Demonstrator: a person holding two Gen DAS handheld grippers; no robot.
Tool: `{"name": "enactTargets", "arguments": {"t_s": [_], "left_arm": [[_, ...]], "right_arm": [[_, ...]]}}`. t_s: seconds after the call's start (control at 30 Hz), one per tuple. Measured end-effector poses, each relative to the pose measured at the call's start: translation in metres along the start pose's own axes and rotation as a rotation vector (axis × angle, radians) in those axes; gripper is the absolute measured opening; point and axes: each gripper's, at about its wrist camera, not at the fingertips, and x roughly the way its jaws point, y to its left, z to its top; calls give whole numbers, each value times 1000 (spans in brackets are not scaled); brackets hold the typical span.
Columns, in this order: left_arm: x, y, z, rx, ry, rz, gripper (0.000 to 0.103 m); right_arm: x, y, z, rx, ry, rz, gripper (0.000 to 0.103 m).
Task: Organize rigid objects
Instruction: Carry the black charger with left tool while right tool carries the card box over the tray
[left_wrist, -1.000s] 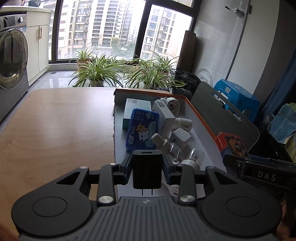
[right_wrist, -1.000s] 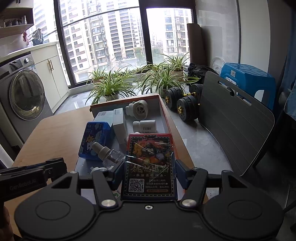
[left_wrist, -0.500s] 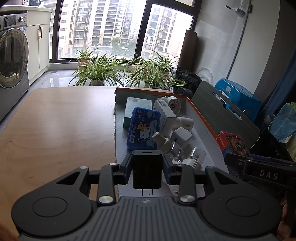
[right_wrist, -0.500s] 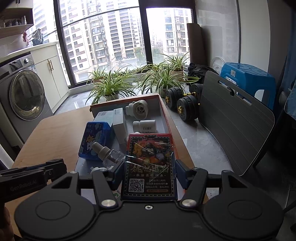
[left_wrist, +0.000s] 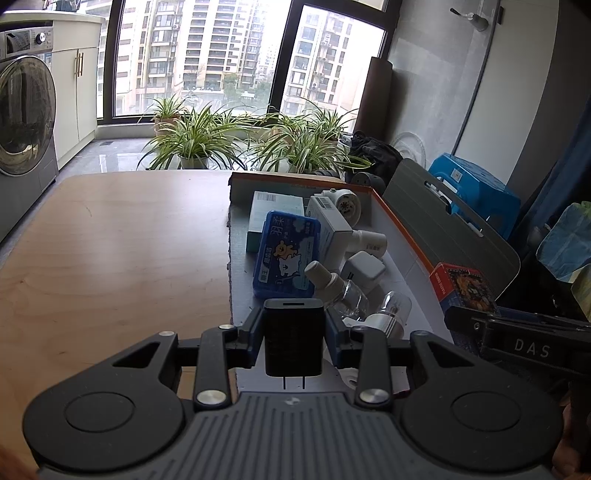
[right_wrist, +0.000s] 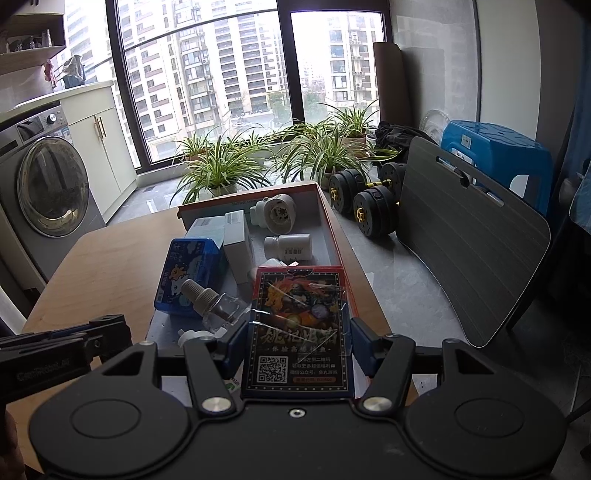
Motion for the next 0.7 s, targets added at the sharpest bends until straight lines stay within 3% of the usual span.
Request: {"name": "enactTargets", "arguments": {"t_s": [0.7], "left_arm": [[9,0,2,10,14,-1,36]], "right_arm": [[9,-2,-2,13,11,4,71]]}}
